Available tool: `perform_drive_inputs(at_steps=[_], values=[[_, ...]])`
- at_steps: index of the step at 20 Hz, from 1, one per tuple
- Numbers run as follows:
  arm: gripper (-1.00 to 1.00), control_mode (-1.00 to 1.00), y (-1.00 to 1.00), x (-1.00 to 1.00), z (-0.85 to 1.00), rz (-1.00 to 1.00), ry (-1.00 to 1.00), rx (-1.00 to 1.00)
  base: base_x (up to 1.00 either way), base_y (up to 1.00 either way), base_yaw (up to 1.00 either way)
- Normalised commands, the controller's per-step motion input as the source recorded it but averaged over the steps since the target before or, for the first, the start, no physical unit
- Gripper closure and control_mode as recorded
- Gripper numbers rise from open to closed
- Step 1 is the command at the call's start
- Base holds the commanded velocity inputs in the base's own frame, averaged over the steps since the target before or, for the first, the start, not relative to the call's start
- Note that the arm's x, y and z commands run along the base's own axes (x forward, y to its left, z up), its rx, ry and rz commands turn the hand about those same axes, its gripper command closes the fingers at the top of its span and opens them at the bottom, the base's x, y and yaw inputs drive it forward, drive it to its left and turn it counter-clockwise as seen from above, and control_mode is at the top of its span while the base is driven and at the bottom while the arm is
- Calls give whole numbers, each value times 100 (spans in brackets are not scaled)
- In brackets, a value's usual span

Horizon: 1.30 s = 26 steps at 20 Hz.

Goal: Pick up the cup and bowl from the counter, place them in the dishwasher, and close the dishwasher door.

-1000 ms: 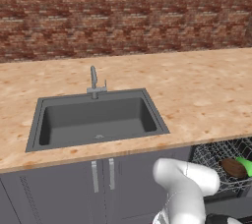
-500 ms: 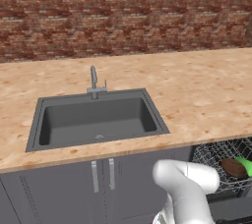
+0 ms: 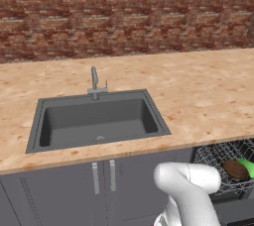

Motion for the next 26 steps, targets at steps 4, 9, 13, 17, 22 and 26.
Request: perform_drive_inputs(at_steps=[4,9,13,17,22,26], values=[[-100,-100,-28,34,-23,0,0,0,0,0,0],[-100,-100,-24,29,-32,0,0,0,0,0,0],[-100,-100,-21,14,-37,0,0,0,0,0,0],[-100,-100,-23,0,-32,0,-3,0,0,0,0],[-100,-100,-22,3,-27,0,-4,0,0,0,0],[-100,-100,-13,37,-11,0,-3,0,0,0,0]])
